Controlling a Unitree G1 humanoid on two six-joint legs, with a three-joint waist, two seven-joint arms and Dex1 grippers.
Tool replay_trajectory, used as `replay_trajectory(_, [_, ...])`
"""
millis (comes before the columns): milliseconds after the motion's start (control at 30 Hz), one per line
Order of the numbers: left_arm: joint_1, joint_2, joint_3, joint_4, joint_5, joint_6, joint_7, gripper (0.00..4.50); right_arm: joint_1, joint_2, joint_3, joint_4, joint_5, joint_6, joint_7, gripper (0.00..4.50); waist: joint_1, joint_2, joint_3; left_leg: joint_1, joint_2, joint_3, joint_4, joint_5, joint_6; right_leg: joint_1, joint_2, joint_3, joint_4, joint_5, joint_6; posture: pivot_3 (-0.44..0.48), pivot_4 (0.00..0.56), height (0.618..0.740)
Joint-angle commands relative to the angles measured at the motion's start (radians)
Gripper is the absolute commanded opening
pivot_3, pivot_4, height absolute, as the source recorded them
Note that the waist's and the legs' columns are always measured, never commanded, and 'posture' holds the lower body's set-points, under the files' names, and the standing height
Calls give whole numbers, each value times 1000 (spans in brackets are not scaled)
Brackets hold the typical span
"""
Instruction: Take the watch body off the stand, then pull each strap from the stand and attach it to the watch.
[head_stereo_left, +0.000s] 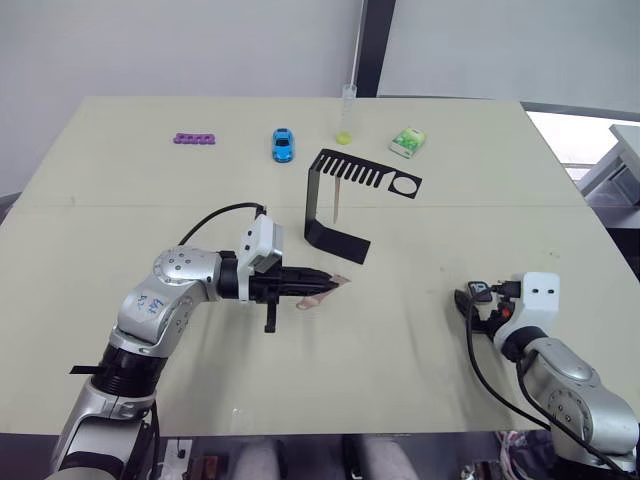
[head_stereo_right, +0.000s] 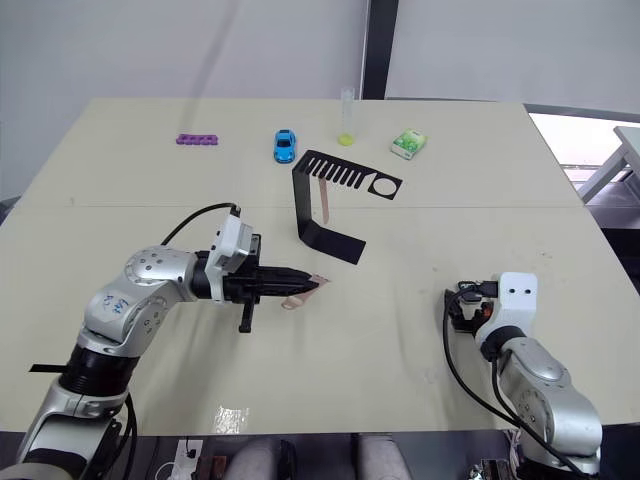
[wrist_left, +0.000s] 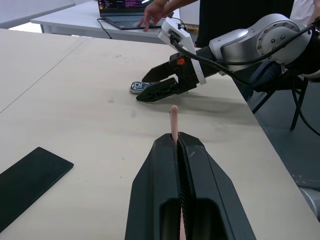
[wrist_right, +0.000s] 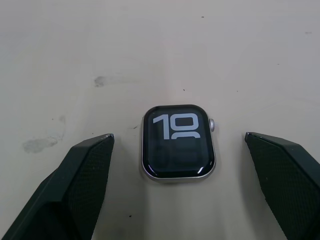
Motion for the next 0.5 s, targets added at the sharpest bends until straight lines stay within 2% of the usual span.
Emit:
replay_trajectory(33, [-4, 7, 21, -42, -4, -7, 7, 0, 5, -7, -10, 17, -16, -3, 6, 4463, 0, 0, 0, 0, 0, 0, 0, 0, 0, 0, 0, 0, 0, 0, 0, 0, 150, 740])
replay_trajectory(100, [-6, 6, 20, -39, -3, -10, 8, 0, 5, -10, -8, 27, -21, -10, 14, 4463, 0, 0, 0, 0, 0, 0, 0, 0, 0, 0, 0, 0, 0, 0, 0, 0, 150, 740])
replay_trajectory(200, [-9, 4, 20, -34, -1, -14, 9, 0, 3, -9, -8, 39, -23, -14, 21, 3678, 0, 0, 0, 0, 0, 0, 0, 0, 0, 0, 0, 0, 0, 0, 0, 0, 150, 740])
replay_trajectory(500, [-9, 0, 17, -21, 4, -25, 11, 0, 11, -1, -3, 88, -36, -56, 26, 3678, -2, 0, 0, 0, 0, 0, 1, 0, 0, 1, 0, 0, 0, 0, 0, 0, 150, 740])
